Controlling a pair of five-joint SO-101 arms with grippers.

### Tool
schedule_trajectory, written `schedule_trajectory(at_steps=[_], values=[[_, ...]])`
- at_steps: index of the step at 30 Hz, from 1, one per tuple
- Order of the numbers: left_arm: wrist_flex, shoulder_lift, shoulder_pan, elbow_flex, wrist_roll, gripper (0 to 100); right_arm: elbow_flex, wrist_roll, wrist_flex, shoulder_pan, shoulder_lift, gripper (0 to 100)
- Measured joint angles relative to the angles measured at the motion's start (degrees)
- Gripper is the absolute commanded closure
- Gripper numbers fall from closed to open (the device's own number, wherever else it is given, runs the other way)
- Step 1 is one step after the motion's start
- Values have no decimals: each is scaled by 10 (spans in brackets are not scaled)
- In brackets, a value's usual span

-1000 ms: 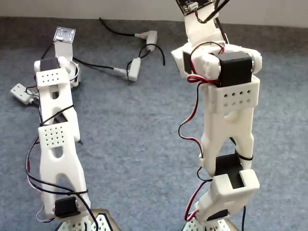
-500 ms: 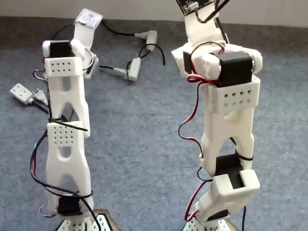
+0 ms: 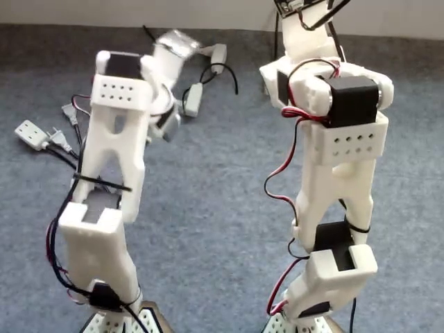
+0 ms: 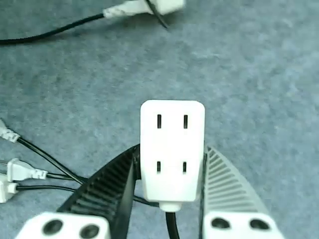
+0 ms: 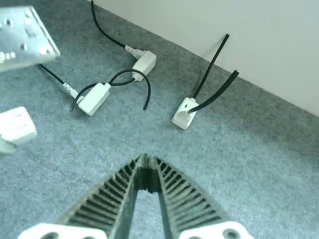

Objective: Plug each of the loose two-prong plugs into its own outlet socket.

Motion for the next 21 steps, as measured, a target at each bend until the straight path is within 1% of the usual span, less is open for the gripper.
schedule_trajectory(at_steps=[4,9,11,16,21], values=[[-1,-95,22,149,-1,973,0,0,0,0,0,992],[-4,-143,20,297,0,976,0,0,0,0,0,992],[-32,-149,21,349,0,994,0,0,0,0,0,992],[-127,-152,31,471,0,995,0,0,0,0,0,992],[-197,-152,56,544,0,995,0,0,0,0,0,992]])
